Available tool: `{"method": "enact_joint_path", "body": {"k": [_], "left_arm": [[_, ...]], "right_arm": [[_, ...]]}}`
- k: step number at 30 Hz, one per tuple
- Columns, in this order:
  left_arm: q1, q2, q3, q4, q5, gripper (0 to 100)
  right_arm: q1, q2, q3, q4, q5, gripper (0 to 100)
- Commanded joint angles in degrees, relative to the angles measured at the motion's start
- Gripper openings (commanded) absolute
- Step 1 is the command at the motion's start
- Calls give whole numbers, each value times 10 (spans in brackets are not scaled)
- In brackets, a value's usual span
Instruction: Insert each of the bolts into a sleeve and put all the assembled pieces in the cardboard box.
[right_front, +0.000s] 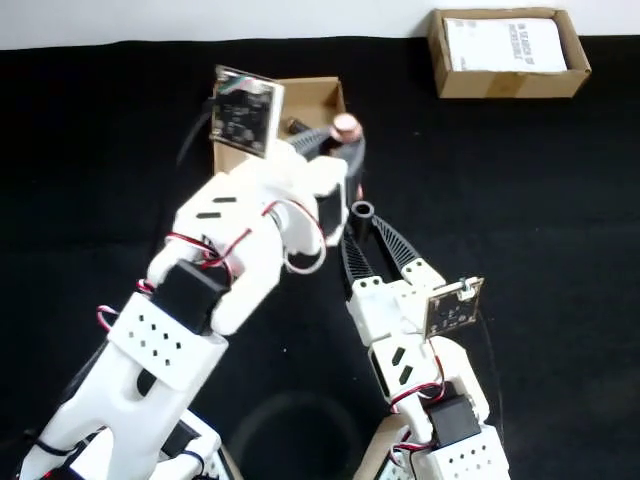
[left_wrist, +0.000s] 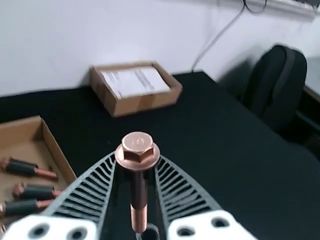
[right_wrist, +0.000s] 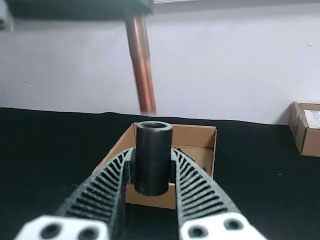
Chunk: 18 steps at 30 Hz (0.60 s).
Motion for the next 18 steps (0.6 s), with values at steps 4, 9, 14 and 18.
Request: {"method": "enact_joint_path", "body": {"k": [4, 9, 14, 18], "left_arm": [[15, 2, -30, 2, 1, 8], [15, 3, -31, 5, -2, 8], [22, 3, -9, 3, -3, 8], [38, 3, 21, 3, -3, 8]], "right_arm": [[-2, 2, 77, -14, 7, 7], [-2, 2, 77, -14, 7, 7], [-3, 2, 76, -14, 7, 7], [-3, 2, 76, -13, 23, 7]]}}
